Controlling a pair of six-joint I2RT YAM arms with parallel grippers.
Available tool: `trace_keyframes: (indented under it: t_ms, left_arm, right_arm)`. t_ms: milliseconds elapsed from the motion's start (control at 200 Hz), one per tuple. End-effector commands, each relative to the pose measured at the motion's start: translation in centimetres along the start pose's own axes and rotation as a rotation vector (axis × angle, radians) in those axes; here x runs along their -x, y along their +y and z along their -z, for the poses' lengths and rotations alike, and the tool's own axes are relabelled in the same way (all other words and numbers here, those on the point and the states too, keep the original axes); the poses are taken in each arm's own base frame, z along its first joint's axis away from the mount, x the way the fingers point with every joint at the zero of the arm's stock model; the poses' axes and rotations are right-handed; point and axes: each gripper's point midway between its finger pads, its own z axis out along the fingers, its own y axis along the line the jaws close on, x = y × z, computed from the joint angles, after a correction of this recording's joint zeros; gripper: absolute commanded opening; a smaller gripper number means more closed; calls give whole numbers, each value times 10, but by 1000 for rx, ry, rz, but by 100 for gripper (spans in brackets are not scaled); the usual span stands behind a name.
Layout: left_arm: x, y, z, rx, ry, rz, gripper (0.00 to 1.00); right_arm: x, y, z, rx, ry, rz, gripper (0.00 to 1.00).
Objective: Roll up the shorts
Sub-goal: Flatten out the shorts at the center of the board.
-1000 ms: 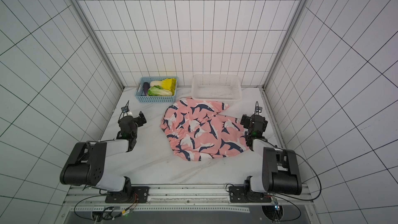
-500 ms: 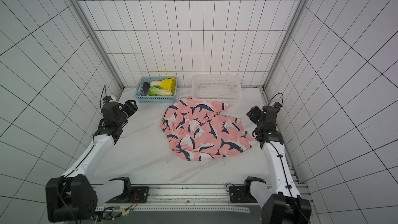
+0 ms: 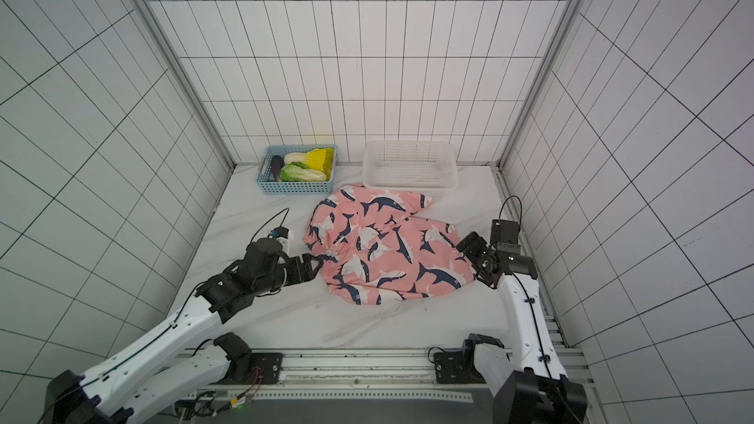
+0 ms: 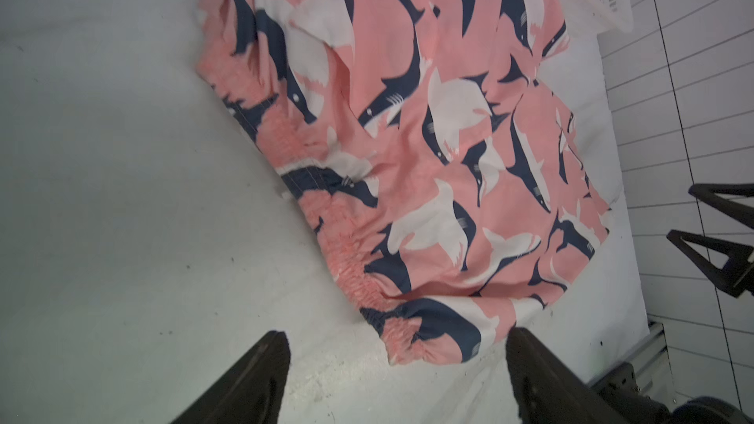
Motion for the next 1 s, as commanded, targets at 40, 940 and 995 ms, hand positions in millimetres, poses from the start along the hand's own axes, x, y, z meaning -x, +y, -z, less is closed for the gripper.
trace_keyframes:
  t_ms: [40,940,995]
  left_arm:
    - [-30,5,-5,19,36,1,86]
    - [-69,-25,-85,-84,-5,-378,88]
    - [-65,-28,-88,-79,-21,-400,89]
  right_arm:
    - [-19,-8,-5,-10,53,-9,89]
    - [-23,-31,-14,-38,113,-62,79]
    - [-23,-32,-15,-46,119,-61,80]
